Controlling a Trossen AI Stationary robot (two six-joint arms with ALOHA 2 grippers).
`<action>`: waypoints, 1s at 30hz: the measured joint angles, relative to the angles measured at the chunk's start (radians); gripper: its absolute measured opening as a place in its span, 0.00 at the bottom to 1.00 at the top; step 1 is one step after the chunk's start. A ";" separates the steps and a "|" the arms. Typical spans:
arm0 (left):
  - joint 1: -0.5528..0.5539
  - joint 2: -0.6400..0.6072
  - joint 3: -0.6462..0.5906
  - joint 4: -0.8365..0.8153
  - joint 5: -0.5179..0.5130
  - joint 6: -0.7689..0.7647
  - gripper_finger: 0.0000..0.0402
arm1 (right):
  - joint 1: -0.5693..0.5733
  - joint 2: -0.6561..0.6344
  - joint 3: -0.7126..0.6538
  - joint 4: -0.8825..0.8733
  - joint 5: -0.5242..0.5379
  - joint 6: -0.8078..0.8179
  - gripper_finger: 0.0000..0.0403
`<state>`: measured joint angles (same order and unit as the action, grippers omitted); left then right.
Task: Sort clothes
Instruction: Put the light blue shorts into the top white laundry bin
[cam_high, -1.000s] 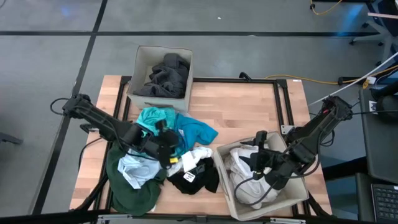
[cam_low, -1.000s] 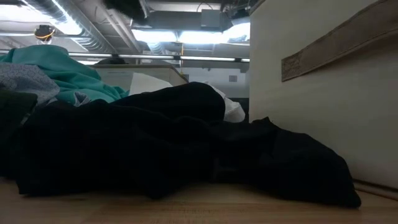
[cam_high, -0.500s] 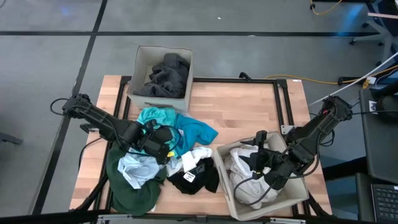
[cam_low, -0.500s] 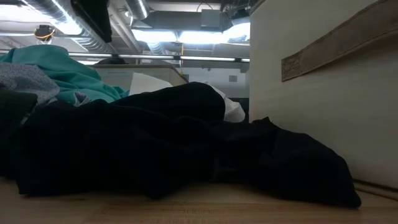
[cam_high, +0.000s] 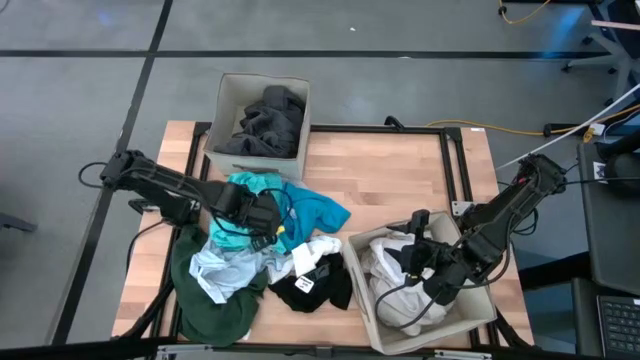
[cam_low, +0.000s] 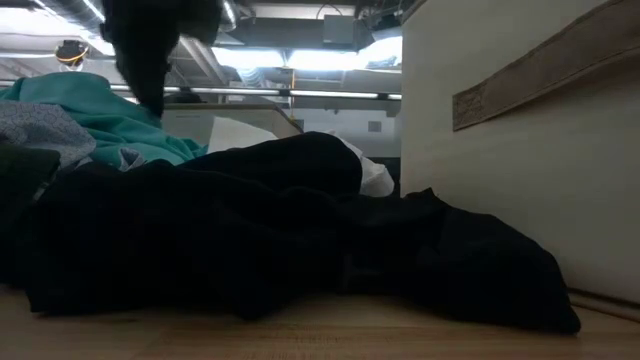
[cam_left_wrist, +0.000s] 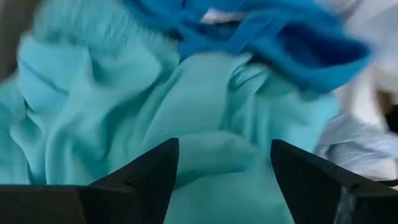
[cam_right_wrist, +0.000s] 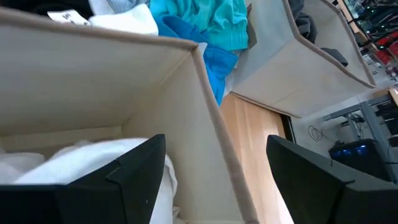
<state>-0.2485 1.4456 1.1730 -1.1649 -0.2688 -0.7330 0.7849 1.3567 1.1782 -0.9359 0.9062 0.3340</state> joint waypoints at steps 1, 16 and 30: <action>0.006 0.000 -0.019 0.003 0.011 0.000 0.62 | 0.000 0.000 -0.010 0.003 0.000 0.001 0.70; 0.070 0.000 -0.318 0.394 0.127 0.153 0.48 | 0.000 0.000 -0.068 0.050 0.003 0.001 0.70; 0.053 -0.015 -0.345 0.416 0.003 0.136 0.05 | 0.000 0.000 -0.068 0.072 0.002 0.001 0.70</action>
<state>-0.1951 1.4301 0.8282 -0.7488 -0.2654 -0.5968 0.7849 1.3567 1.1099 -0.8635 0.9085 0.3351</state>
